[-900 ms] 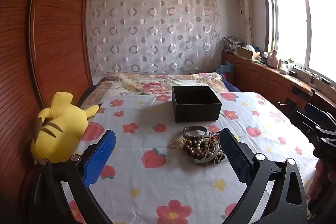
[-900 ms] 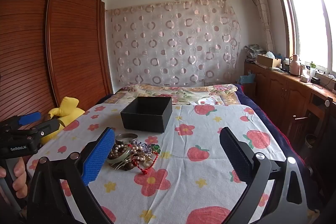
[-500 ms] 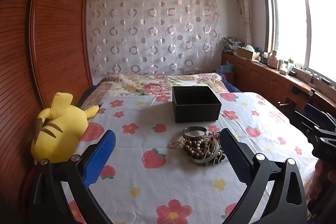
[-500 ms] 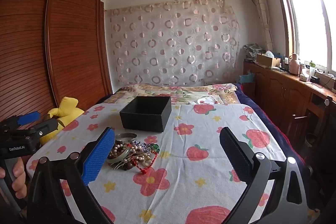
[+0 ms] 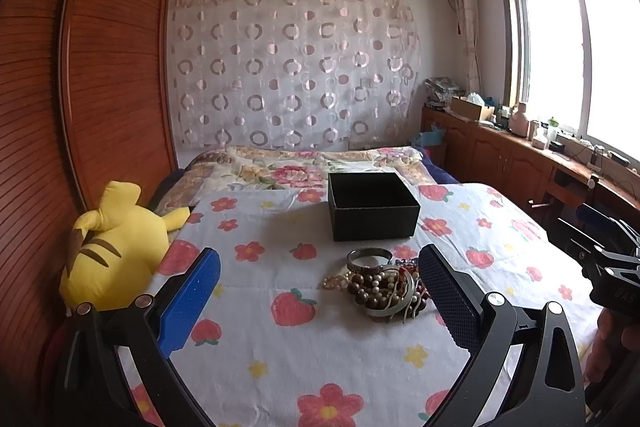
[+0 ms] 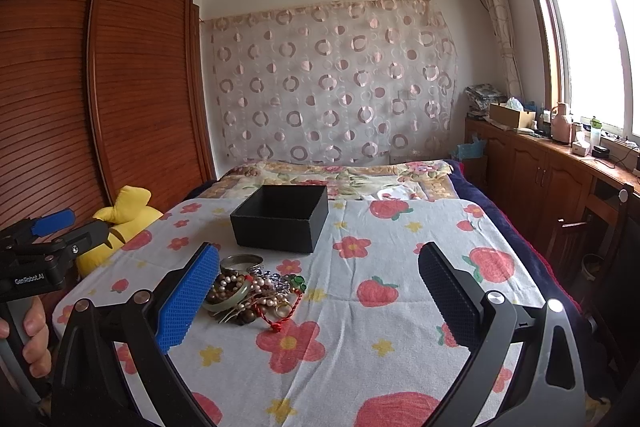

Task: Organize jewelry

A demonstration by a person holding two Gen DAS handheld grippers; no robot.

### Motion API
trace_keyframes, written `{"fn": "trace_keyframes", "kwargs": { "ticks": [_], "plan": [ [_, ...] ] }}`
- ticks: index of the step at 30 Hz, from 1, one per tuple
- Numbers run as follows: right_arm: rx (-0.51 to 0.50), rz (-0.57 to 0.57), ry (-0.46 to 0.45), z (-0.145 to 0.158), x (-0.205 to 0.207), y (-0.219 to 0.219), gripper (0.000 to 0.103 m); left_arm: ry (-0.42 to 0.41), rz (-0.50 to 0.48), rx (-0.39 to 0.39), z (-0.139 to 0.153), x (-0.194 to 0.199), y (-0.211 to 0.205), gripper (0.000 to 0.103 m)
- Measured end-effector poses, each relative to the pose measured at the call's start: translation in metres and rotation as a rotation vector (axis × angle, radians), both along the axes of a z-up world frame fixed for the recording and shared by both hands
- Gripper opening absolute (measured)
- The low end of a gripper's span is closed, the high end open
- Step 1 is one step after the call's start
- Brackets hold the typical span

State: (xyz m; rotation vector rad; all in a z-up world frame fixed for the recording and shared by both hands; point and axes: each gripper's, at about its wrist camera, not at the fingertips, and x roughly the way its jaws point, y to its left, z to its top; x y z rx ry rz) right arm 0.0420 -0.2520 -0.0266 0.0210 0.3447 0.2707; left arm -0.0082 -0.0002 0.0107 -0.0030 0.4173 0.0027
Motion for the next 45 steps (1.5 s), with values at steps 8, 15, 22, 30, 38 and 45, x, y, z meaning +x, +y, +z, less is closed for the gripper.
{"fn": "trace_keyframes", "kwargs": {
  "ticks": [8,15,22,30,38,45],
  "plan": [
    [0.0,-0.001,0.0,0.0005,-0.0005,-0.0002,0.101,-0.007,0.002,0.0,-0.0005,-0.0001,0.0007,0.096],
    [0.001,0.0,-0.001,0.0006,-0.0005,-0.0004,0.101,-0.01,0.001,0.0,-0.0004,-0.0004,0.0012,0.096],
    [0.0,0.0,-0.001,0.0007,-0.0004,0.0001,0.101,-0.011,0.001,0.001,-0.0006,-0.0009,0.0012,0.096],
    [0.001,0.0,-0.001,0.0011,-0.0003,0.0002,0.101,-0.01,0.0,0.001,-0.0003,-0.001,0.0022,0.096],
    [0.002,-0.001,-0.002,0.0017,-0.0002,-0.0001,0.101,-0.012,0.001,0.002,-0.001,-0.0015,0.0016,0.096],
    [0.002,0.0,-0.002,0.0021,-0.0006,-0.0004,0.101,-0.012,0.0,0.003,-0.0015,-0.0014,0.0011,0.096]
  ]
}}
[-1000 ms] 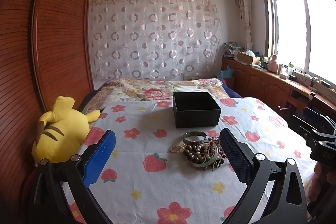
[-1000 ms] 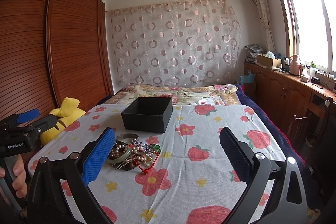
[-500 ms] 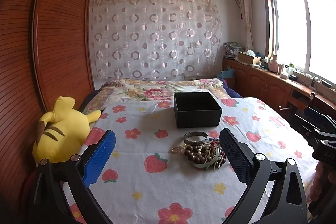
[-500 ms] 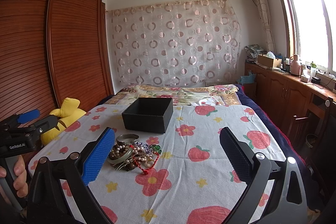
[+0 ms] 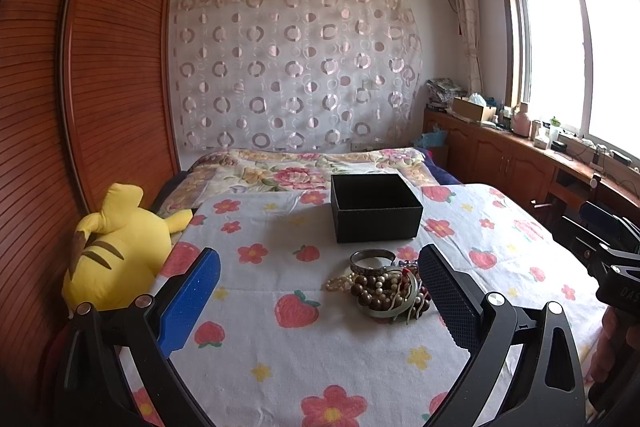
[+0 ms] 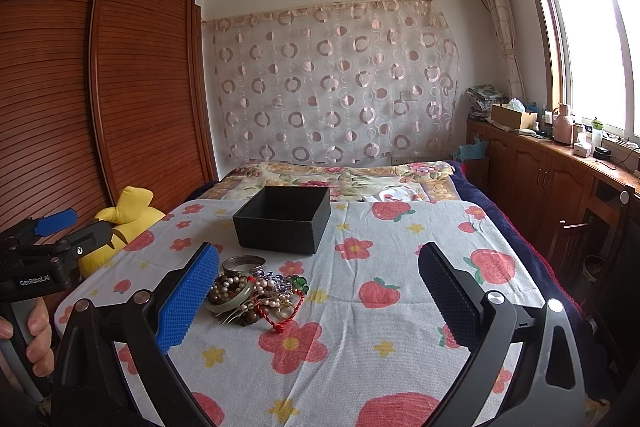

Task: Organize jewelry

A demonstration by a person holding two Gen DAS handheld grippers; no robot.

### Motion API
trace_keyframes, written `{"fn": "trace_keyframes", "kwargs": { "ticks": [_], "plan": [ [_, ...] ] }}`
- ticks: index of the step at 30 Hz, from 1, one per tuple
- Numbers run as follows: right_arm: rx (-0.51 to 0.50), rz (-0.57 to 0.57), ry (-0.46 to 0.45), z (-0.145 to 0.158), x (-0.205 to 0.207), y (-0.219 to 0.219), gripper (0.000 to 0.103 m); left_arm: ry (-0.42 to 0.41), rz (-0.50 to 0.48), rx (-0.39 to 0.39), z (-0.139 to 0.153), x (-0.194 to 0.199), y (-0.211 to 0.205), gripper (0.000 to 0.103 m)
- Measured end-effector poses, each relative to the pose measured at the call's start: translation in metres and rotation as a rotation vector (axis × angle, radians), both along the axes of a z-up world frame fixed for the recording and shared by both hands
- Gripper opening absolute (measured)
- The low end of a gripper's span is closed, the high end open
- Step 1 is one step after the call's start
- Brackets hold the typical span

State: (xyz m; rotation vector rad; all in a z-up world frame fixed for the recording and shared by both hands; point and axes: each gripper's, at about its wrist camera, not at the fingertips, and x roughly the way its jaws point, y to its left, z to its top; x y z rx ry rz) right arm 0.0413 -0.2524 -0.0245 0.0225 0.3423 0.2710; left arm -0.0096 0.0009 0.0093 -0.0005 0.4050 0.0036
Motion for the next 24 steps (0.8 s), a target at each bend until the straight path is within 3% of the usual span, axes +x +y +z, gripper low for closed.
{"fn": "trace_keyframes", "kwargs": {
  "ticks": [24],
  "plan": [
    [-0.008,0.017,0.037,-0.009,0.004,0.003,0.101,0.035,-0.003,-0.004,-0.012,0.006,0.007,0.096]
  ]
}}
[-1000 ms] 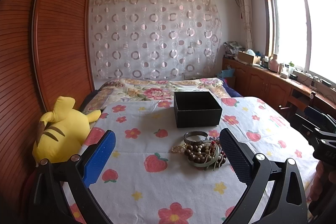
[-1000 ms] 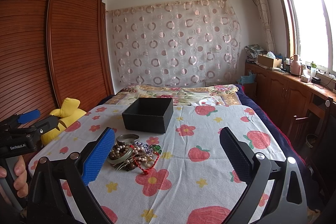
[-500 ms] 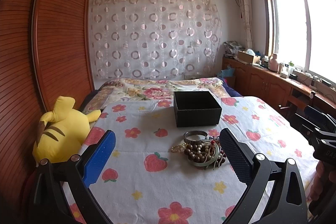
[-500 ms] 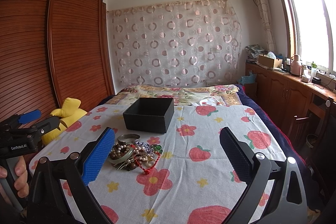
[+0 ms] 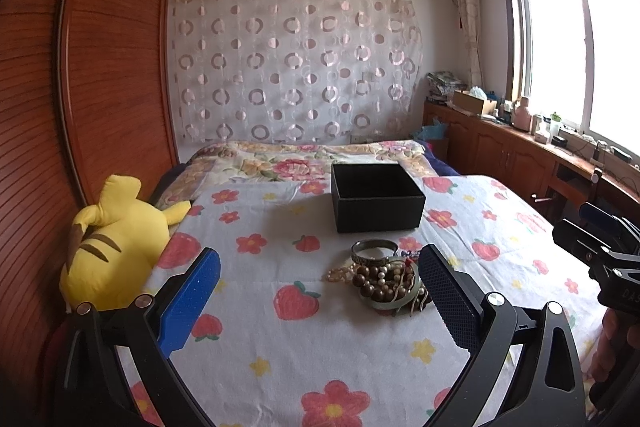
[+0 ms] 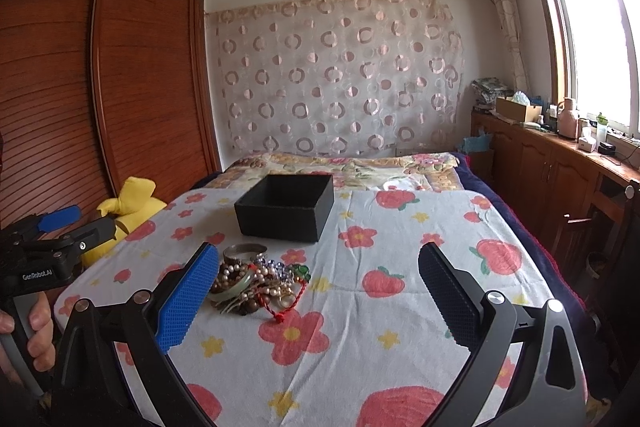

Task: Organize jewelry
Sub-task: 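Reach into the jewelry pile and grasp the silver patterned bangle with the left gripper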

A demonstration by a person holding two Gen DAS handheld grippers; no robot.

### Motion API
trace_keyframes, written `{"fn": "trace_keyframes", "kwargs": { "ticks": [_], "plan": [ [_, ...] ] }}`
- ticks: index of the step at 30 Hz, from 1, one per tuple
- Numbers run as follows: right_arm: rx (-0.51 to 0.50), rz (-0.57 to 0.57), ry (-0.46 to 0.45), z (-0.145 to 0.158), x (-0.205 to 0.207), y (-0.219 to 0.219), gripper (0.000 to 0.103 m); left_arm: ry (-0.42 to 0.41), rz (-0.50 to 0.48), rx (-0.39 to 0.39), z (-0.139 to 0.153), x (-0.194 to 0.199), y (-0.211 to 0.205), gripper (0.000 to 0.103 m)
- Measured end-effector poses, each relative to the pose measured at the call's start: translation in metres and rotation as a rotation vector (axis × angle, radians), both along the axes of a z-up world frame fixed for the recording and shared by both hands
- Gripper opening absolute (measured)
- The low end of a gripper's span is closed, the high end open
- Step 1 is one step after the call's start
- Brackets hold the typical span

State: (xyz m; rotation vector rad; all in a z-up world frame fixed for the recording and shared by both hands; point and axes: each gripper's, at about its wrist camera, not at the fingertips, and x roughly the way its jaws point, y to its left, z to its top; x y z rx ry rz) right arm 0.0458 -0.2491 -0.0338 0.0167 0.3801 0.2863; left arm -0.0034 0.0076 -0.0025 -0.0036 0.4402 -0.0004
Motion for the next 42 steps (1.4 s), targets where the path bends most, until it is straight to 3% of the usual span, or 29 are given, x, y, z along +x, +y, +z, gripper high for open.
{"fn": "trace_keyframes", "kwargs": {
  "ticks": [10,18,24,30,42],
  "plan": [
    [-0.028,0.031,0.07,-0.029,0.013,-0.002,0.1,0.096,-0.075,-0.024,-0.026,0.019,0.001,0.096],
    [-0.066,0.079,0.143,-0.05,0.03,-0.002,0.092,0.195,-0.145,-0.006,-0.047,0.042,-0.01,0.096],
    [-0.073,0.134,0.206,-0.062,0.04,0.002,0.087,0.264,-0.188,-0.001,-0.059,0.075,-0.012,0.095],
    [-0.096,0.175,0.242,-0.069,0.045,0.011,0.086,0.325,-0.239,-0.023,-0.062,0.112,-0.014,0.087],
    [-0.096,0.218,0.238,-0.062,0.049,0.017,0.086,0.497,-0.31,-0.045,-0.07,0.185,-0.036,0.079]
  ]
}}
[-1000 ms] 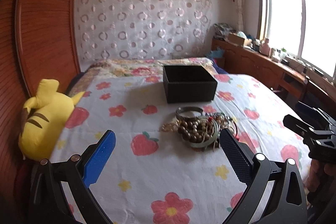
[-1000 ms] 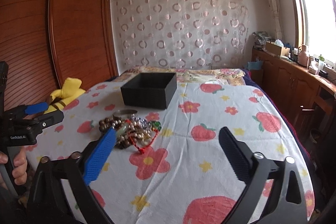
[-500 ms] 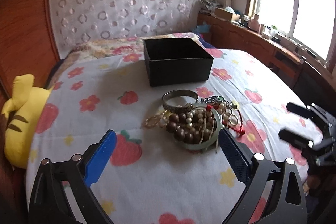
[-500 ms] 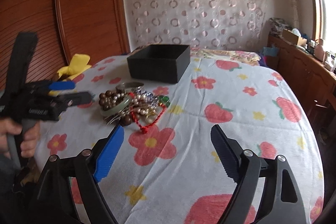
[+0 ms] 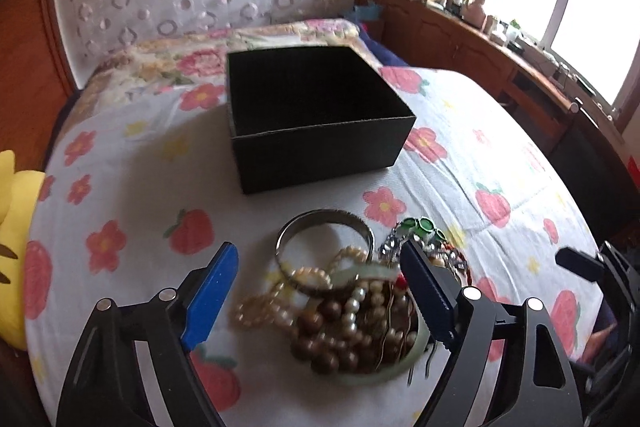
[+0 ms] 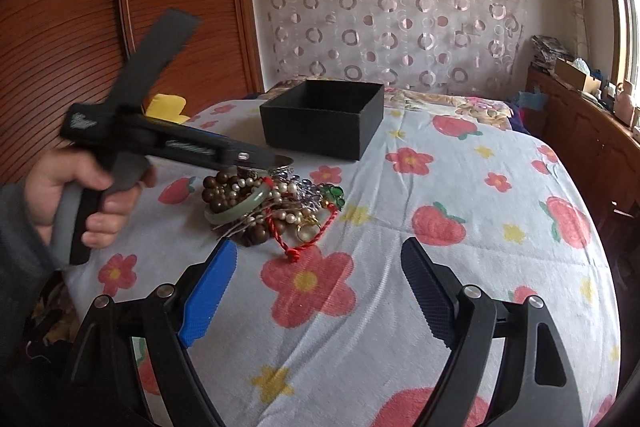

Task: Organize jewelry
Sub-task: 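Reach into the jewelry pile and grasp the silver patterned bangle with the left gripper, then grasp and lift the green jade bangle with the right gripper while the left holds the silver bangle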

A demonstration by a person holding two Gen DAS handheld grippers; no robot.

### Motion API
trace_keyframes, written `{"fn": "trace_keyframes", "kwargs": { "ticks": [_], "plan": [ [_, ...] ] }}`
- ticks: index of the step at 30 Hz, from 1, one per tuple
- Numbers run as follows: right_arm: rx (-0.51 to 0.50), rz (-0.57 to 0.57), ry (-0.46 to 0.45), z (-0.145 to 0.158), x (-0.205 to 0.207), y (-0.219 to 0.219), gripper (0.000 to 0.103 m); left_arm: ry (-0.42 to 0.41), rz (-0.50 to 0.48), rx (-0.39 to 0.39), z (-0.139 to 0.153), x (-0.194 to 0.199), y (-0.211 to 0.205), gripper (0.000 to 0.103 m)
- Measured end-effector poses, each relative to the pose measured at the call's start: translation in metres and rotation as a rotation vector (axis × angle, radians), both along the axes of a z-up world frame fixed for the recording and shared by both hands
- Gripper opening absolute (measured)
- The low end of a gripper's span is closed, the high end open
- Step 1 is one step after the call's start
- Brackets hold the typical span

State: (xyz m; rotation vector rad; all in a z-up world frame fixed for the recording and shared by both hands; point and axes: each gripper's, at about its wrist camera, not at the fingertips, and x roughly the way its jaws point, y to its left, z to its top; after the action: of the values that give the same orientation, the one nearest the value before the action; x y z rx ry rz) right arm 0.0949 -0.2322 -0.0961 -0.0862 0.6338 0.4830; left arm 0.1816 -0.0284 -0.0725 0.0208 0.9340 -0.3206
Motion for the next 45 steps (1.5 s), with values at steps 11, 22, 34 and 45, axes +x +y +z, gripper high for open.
{"fn": "trace_keyframes", "kwargs": {
  "ticks": [11,22,34,45],
  "plan": [
    [-0.007,0.013,-0.016,0.002,-0.004,0.006,0.086,0.134,0.006,-0.037,-0.019,0.035,-0.005,0.067],
    [-0.013,0.018,-0.017,0.001,-0.008,0.009,0.086,0.112,-0.002,-0.007,-0.019,0.035,-0.003,0.056],
    [-0.032,0.05,-0.006,0.001,-0.002,0.018,0.086,0.016,0.042,-0.053,-0.002,0.016,0.021,0.056],
    [-0.13,0.271,-0.016,0.01,0.02,0.073,0.085,-0.075,0.102,-0.102,0.019,-0.019,0.064,0.056]
  ]
}}
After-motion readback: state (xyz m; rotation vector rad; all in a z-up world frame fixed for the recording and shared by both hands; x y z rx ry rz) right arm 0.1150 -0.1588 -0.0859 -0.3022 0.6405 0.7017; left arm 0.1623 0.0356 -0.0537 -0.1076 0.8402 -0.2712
